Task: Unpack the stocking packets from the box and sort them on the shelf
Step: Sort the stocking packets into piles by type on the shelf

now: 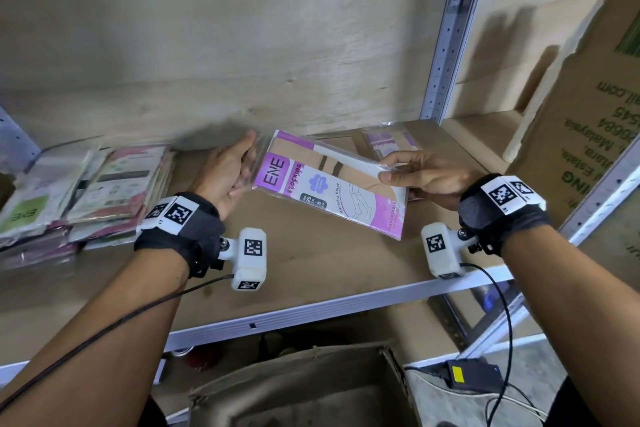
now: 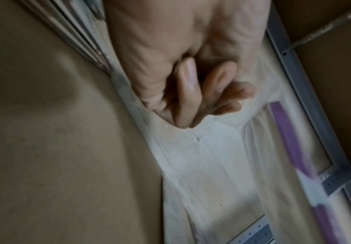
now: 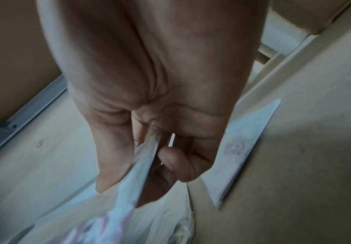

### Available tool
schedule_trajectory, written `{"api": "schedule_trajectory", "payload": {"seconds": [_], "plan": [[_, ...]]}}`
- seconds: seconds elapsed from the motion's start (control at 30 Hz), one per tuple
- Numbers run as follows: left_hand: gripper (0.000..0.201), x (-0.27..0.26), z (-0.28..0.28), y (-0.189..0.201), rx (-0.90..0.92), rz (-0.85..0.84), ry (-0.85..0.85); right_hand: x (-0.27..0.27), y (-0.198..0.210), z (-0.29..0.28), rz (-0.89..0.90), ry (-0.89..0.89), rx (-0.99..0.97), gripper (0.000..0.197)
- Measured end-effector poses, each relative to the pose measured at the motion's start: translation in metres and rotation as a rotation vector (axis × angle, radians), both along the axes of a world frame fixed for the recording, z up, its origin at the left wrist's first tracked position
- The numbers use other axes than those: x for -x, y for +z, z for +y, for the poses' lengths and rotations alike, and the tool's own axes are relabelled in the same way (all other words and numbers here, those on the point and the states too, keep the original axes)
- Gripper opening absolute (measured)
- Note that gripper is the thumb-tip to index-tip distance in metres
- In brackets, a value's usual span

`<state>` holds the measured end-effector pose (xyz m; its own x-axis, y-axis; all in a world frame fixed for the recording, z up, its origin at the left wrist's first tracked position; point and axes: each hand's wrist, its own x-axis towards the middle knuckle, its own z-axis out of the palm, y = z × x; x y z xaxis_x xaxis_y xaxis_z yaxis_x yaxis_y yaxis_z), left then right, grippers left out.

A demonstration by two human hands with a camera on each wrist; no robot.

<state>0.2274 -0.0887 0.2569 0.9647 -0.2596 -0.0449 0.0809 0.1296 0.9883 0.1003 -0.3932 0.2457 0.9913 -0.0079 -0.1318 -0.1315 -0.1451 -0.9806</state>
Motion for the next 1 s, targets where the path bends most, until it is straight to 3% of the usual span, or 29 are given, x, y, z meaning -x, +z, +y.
{"api": "schedule_trajectory", "payload": {"seconds": [0.07, 0.2, 0.33, 0.47, 0.6, 0.73, 0.87, 1.0], "plan": [[0.051, -0.003, -0.005, -0.001, -0.040, -0.011, -0.001, 0.004, -0.001, -0.006, 0.026, -0.021, -0.005, 0.008], [0.061, -0.002, -0.018, -0.007, 0.057, 0.084, -0.007, 0.011, -0.005, -0.022, 0.024, -0.112, -0.069, 0.008], [0.078, 0.020, -0.045, -0.011, -0.035, 0.113, -0.196, 0.009, -0.010, -0.032, -0.041, -0.205, -0.189, 0.010], [0.042, 0.047, -0.095, -0.003, -0.217, 0.069, -0.416, 0.005, -0.007, -0.036, -0.055, -0.358, -0.269, 0.015], [0.032, 0.057, -0.144, 0.003, -0.241, -0.012, -0.391, 0.001, -0.006, -0.045, -0.103, -0.480, -0.300, 0.017], [0.031, 0.053, -0.174, 0.009, -0.287, -0.064, -0.310, -0.001, -0.008, -0.061, -0.077, -0.556, -0.148, 0.018], [0.038, 0.042, -0.192, 0.006, -0.433, -0.027, -0.309, -0.008, -0.014, -0.077, -0.004, -0.626, 0.219, 0.022], [0.037, 0.038, -0.208, -0.002, -0.615, 0.012, -0.273, -0.012, -0.018, -0.078, 0.117, -0.615, 0.439, 0.028]]}}
